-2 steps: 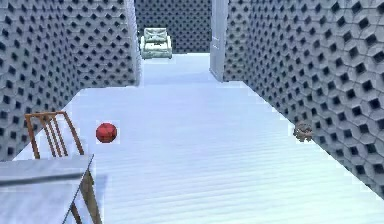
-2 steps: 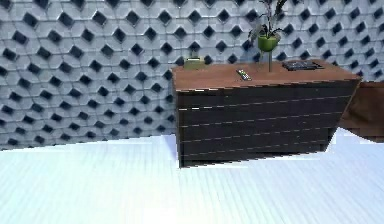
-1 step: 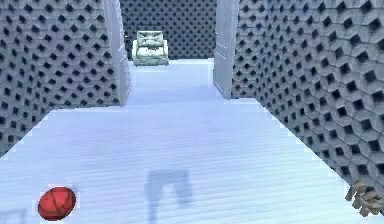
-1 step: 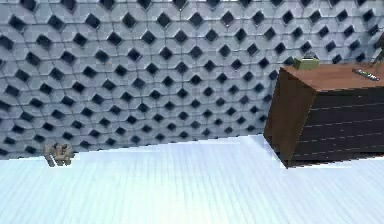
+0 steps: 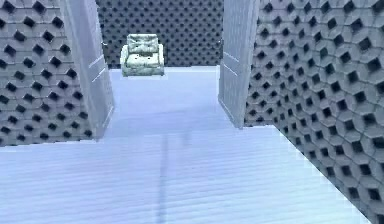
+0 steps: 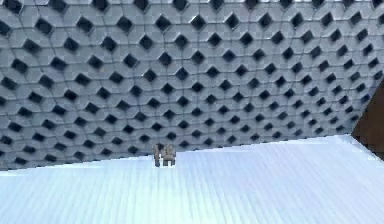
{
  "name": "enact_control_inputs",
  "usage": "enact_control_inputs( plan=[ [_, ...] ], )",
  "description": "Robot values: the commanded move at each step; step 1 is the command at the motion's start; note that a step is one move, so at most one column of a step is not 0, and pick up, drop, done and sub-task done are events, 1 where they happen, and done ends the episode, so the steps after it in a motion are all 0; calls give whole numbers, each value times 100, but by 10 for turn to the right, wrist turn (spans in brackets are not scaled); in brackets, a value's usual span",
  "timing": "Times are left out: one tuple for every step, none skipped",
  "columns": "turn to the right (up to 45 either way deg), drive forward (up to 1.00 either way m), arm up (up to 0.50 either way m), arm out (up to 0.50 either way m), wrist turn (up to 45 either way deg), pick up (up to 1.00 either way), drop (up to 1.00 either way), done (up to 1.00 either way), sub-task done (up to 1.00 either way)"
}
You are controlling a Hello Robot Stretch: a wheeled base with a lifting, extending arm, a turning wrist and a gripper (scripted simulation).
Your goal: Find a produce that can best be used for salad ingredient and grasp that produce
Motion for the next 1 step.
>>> enact_control_inputs(
  plan=[
    [0,100,0,0,0,0,0,0,0]
  ],
)
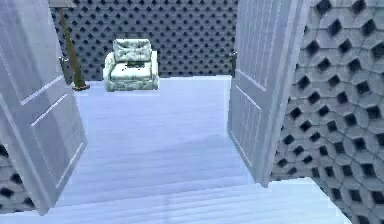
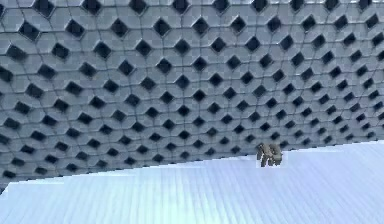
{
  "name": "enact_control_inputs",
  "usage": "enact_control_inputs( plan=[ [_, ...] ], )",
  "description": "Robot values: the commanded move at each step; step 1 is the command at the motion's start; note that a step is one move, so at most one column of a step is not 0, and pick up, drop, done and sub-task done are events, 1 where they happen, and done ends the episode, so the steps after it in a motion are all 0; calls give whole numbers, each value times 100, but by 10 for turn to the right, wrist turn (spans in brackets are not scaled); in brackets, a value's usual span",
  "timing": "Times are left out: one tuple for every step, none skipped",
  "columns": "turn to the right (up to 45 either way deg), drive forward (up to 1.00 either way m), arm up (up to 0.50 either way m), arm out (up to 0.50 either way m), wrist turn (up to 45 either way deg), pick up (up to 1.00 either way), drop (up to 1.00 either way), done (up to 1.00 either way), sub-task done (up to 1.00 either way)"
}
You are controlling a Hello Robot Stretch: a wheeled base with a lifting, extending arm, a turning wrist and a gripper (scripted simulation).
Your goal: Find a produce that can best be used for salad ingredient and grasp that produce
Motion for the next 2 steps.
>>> enact_control_inputs(
  plan=[
    [0,100,0,0,0,0,0,0,0],
    [30,0,0,0,0,0,0,0,0]
  ],
)
